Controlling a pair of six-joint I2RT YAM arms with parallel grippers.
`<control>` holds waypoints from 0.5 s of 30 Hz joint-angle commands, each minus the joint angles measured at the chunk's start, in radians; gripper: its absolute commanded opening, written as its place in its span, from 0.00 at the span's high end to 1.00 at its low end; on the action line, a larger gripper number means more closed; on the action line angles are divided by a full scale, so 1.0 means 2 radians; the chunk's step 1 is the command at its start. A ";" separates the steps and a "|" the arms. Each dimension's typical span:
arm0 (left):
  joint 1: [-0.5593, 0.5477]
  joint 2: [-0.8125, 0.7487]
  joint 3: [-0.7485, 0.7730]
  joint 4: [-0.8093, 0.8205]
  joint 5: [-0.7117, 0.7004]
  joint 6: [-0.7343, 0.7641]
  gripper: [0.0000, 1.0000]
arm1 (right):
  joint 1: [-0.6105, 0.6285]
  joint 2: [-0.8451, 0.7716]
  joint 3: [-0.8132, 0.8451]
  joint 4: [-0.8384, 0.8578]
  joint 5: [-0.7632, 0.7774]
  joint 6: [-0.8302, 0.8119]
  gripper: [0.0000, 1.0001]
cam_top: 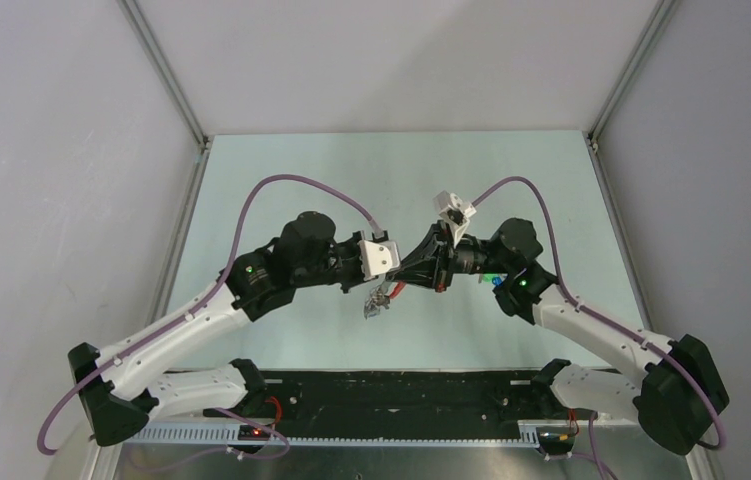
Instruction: Remove the keys from the keyring
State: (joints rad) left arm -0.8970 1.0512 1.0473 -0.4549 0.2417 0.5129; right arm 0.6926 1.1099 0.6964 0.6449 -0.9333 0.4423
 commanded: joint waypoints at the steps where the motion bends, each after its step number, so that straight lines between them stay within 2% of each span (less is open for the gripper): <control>1: 0.006 -0.011 0.019 0.046 0.000 -0.006 1.00 | 0.014 0.006 0.017 -0.012 -0.032 0.016 1.00; 10: 0.006 -0.019 0.013 0.046 0.018 0.008 1.00 | -0.002 0.020 0.017 -0.011 -0.014 0.059 1.00; 15: 0.005 -0.018 0.010 0.045 0.011 0.014 1.00 | -0.029 0.042 0.017 0.028 -0.017 0.139 1.00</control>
State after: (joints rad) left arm -0.8925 1.0508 1.0473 -0.4656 0.2600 0.5179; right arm 0.6659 1.1553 0.6987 0.6506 -0.9379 0.5678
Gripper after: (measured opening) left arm 0.025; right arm 0.009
